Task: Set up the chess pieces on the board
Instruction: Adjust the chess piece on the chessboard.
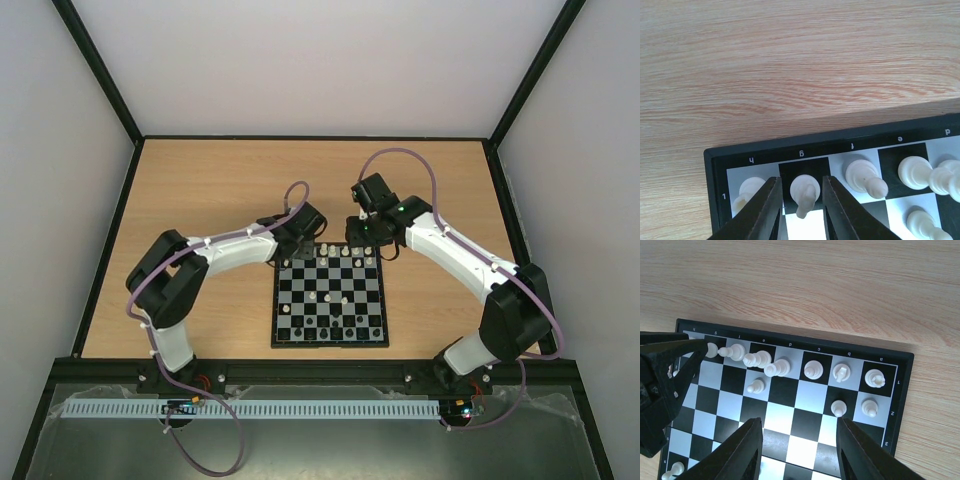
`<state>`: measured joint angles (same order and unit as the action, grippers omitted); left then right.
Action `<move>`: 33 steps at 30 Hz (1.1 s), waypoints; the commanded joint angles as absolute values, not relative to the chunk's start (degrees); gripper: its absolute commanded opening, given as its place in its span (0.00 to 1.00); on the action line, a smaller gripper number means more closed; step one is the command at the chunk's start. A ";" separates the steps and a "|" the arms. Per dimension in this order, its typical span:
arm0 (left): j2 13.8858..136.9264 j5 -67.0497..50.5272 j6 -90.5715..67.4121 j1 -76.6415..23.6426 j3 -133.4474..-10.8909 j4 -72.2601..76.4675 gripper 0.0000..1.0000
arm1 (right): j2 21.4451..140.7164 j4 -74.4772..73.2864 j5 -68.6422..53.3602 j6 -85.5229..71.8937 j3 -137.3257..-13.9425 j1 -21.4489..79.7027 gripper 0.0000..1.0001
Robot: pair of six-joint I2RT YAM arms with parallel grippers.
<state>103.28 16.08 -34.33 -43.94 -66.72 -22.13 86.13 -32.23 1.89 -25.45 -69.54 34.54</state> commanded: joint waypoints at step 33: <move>104.85 15.24 -37.77 -43.28 -69.65 -24.82 0.30 | 84.93 -33.72 1.75 -24.61 -68.39 36.04 0.41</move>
